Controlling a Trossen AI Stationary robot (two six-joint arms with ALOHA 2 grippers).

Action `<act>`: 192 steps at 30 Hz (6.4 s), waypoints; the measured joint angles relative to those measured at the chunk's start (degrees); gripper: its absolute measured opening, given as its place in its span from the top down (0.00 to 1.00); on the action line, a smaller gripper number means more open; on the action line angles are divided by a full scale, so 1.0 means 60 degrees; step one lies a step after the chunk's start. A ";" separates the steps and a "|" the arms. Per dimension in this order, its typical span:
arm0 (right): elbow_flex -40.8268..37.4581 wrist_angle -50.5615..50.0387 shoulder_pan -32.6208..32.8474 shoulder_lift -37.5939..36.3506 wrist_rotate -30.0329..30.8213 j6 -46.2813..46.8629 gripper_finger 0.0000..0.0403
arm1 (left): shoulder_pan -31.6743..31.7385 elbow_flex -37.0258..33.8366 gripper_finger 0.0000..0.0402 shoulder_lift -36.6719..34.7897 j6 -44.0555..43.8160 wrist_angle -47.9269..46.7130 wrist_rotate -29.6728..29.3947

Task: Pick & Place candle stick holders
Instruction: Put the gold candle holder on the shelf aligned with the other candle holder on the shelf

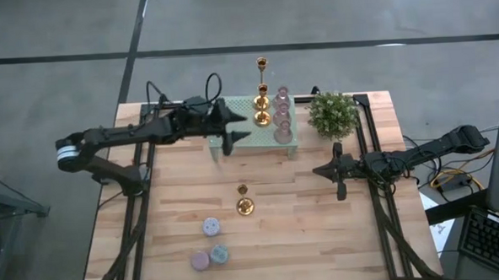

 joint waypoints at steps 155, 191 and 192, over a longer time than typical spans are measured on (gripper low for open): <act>-0.0003 0.0000 0.0000 0.0004 0.0004 0.0000 0.98 | -0.4173 -0.1119 0.92 0.0890 -0.1176 0.5331 -0.1544; -0.0007 0.0001 0.0003 0.0003 0.0004 0.0000 0.98 | -0.0990 0.1340 0.92 0.1321 -0.1315 0.2163 -0.4244; -0.0007 0.0004 0.0003 0.0000 0.0004 0.0000 0.98 | -0.0979 0.1340 0.92 0.1366 -0.1311 0.2166 -0.4250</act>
